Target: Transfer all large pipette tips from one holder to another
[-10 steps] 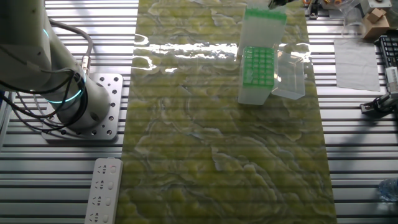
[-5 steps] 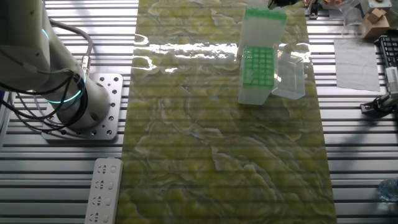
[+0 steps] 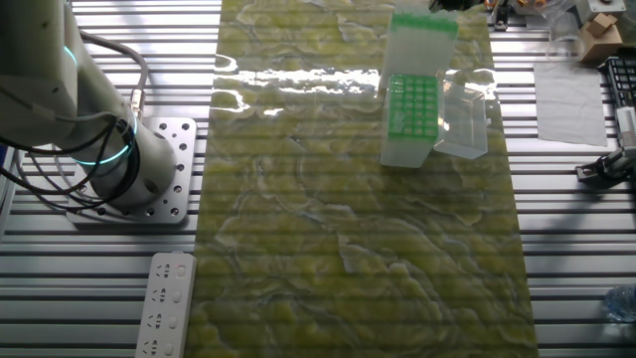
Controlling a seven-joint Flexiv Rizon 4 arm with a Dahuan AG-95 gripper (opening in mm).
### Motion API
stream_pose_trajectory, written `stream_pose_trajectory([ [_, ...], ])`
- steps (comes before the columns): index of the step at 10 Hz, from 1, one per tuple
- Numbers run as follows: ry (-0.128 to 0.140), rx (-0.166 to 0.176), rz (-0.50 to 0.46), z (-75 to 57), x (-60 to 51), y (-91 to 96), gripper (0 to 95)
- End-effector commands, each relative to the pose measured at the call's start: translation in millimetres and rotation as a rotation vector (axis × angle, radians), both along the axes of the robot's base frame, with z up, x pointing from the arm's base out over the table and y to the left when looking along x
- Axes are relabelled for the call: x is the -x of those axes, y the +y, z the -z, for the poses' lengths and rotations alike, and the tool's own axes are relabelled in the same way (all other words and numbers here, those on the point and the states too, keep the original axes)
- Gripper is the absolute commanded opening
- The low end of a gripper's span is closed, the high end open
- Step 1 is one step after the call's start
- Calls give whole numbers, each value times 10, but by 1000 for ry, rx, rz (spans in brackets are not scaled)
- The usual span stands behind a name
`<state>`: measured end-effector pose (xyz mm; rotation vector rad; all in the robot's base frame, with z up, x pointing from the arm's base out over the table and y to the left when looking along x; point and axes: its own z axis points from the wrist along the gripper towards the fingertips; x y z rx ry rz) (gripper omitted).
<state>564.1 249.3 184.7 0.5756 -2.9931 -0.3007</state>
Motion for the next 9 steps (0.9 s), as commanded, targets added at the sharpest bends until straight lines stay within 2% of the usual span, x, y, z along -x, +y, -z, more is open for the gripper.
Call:
stream_pose_trajectory([
  [1,-7,56,142,104,-41,351,0],
  [4,-25,63,198,241,-45,589,0],
  [9,-68,68,208,417,49,688,0],
])
